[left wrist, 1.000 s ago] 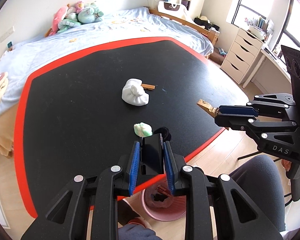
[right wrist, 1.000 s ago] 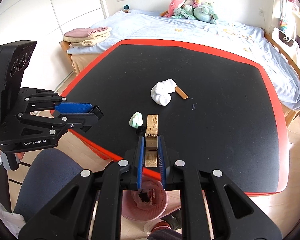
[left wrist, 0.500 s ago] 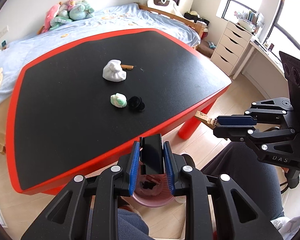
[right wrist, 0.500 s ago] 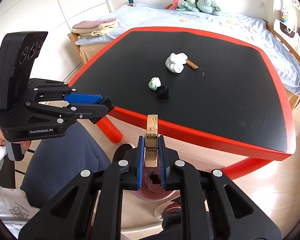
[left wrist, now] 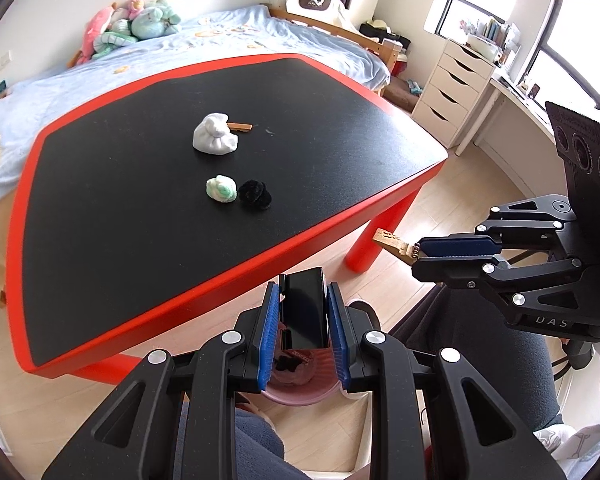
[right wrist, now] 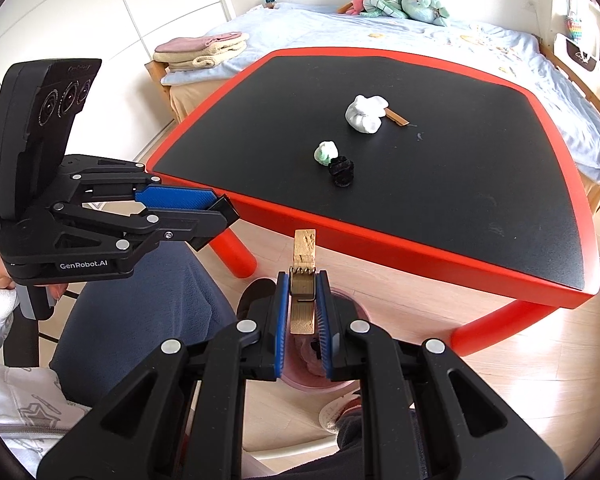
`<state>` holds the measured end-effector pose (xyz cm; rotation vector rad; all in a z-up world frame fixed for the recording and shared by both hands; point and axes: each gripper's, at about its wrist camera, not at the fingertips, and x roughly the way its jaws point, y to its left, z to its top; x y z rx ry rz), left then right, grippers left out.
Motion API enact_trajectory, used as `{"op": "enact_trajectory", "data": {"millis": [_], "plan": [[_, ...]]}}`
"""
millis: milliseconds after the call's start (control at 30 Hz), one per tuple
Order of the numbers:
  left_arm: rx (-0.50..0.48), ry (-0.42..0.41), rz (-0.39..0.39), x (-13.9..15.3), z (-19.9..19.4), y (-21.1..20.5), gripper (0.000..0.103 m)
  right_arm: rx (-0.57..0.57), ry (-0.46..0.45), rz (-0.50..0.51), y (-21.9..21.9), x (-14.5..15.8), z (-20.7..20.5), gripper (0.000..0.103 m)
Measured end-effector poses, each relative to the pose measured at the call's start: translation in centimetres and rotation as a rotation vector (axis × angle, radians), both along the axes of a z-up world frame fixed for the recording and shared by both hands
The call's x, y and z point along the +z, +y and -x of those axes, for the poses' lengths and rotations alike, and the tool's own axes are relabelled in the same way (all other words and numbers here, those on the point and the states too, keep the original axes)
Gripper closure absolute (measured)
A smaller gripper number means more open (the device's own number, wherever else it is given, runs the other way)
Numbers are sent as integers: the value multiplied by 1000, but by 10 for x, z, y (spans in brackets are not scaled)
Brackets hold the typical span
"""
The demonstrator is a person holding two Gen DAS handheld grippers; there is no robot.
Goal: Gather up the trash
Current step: 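Carry the black case and clothespin toward the pink wastebasket, then open both grippers to drop the items into the wastebasket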
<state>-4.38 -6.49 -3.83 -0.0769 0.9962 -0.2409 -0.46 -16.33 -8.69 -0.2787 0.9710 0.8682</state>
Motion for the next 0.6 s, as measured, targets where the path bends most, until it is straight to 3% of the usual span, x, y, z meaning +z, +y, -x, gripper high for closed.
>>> {"op": "enact_trajectory", "data": {"millis": [67,100,133,167,200,233,267,600], "plan": [[5,-2,-5,0,1,0,76,9,4,3,1,0,2,89],[9,0,-9,-1,1,1,72,7,0,12,1,-1,2,80],[14,0,-7,-1,1,2,57,2,-6,22,1,-2,1,52],[22,-6,-8,-1,1,4,38,-5,-13,25,1,-3,0,36],[30,-13,-12,-1,1,5,30,-13,-17,17,0,-3,0,17],[37,-19,-14,-1,2,6,16,-19,-19,10,-2,-3,-1,15],[44,-24,-17,-1,2,7,12,-23,-20,16,-2,-4,-1,14],[83,-14,-24,-3,0,14,8,-36,-12,23,-5,-8,-2,7]]}}
